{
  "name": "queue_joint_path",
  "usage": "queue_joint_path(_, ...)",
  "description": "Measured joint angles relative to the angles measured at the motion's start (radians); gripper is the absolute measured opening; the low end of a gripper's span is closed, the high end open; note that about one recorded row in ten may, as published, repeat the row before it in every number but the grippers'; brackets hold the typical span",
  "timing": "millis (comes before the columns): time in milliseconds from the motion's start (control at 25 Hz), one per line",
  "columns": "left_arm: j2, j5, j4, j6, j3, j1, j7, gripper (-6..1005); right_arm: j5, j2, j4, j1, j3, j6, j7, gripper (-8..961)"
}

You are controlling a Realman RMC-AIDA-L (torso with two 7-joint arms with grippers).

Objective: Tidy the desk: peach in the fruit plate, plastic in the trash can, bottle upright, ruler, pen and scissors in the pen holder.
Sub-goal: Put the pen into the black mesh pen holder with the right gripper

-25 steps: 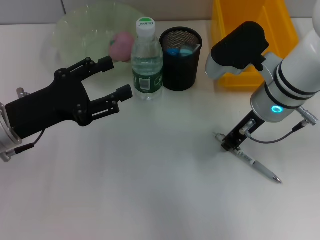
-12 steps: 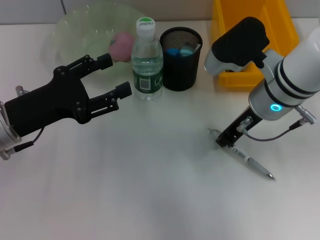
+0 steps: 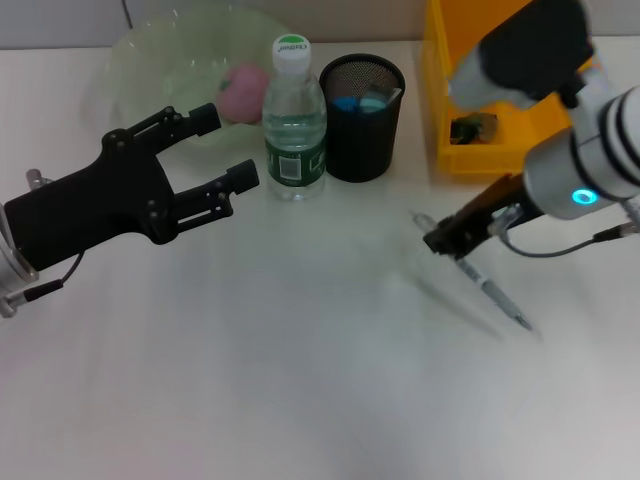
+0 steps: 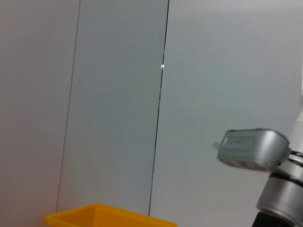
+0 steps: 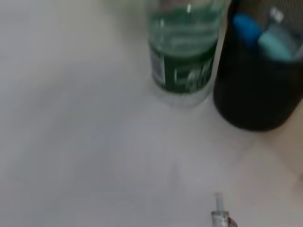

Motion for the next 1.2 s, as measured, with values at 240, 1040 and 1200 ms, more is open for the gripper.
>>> queue_joint_path(240,0.001,0.002,-0.003,0.006,-0.02,0.003,0.0,805,0.161,-0.001,-0.085,-0.093,0.095,0.032,-0.094,185)
queue_joint_path(1040,-0.005,0.003,-0.007,0.005,-0.021,0.008,0.0,805,0.633,0.002,-0.049,-0.179,0.242,0.342,-0.558,186)
queue_joint_path(1200,-0.006,0.003,-0.008,0.002,-0.021,0.009,-0.008,805,0.731,0.002,0.011,-0.164,0.194,0.454,-0.673,186)
